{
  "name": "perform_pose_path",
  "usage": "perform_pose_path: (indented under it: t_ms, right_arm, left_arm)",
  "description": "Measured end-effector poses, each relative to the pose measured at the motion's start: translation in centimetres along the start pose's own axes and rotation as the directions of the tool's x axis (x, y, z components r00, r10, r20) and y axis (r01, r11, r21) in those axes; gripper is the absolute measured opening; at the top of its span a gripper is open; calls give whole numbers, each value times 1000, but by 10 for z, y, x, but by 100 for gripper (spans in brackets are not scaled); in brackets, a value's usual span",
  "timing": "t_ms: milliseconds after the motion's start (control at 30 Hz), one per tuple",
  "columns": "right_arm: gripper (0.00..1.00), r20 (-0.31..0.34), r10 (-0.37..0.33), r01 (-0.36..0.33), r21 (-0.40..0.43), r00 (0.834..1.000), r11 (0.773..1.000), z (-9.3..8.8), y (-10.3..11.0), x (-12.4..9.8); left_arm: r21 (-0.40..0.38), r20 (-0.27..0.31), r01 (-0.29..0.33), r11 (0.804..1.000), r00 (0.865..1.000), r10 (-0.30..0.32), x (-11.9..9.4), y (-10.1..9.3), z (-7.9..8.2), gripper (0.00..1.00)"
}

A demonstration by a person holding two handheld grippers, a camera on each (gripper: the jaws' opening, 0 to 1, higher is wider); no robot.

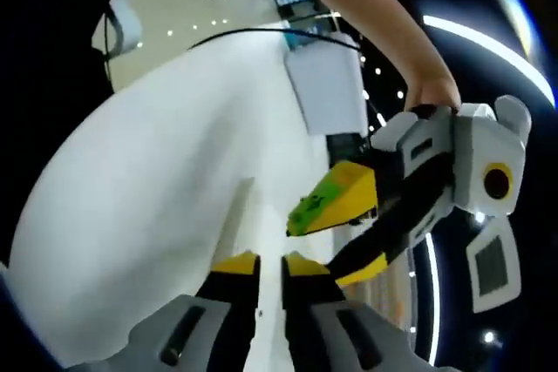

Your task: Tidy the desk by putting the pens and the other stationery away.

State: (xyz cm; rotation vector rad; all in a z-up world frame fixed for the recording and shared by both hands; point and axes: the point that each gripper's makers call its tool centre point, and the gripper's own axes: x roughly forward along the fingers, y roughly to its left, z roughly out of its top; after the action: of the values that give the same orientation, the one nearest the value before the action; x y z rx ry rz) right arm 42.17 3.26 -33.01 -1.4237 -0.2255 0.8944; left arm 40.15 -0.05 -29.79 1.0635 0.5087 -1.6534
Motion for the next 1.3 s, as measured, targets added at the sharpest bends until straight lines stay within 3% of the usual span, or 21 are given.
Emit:
perform_pose_path:
  t_ms: [300,400,500,600,733,833,933,967,1167,1233,1300]
  right_arm:
    - [10,4,-40,39,116,999,992,-9,-10,-20]
    - [13,0,-50,50,171,999,984,-15,-12,-27]
    - [16,0,-54,53,214,999,975,-20,-14,-33]
    - [19,-5,-58,58,246,998,968,-25,-16,-38]
    - [25,-12,-70,70,285,998,956,-31,-18,-45]
    - [30,-14,-78,78,333,997,940,-35,-19,-51]
    - [36,-16,-92,91,409,996,908,-39,-19,-59]
    - [37,-11,-99,93,447,995,890,-39,-19,-62]
    - [44,3,-131,105,576,991,811,-43,-19,-79]
    - [48,8,-135,101,615,991,782,-43,-17,-83]
    - [54,25,-136,80,703,990,707,-42,-12,-90]
  left_arm:
    - [-21,87,-130,991,988,131,-4,-3,9,42]
    - [-20,108,-197,980,974,198,-8,-6,11,47]
    - [-30,132,-273,962,953,274,-12,-5,13,55]
    - [-45,162,-305,951,938,308,-15,-10,16,59]
    - [-80,216,-389,918,892,397,-23,-15,20,65]
    - [-123,264,-439,890,850,456,-30,-20,21,69]
    - [-174,294,-476,862,811,506,-35,-26,17,70]
    - [-210,304,-490,846,790,533,-37,-28,14,72]
    - [-344,320,-536,771,705,633,-42,-42,-6,73]
    - [-367,317,-548,752,686,654,-44,-44,-10,74]
    - [-433,296,-560,706,652,698,-53,-50,-29,74]
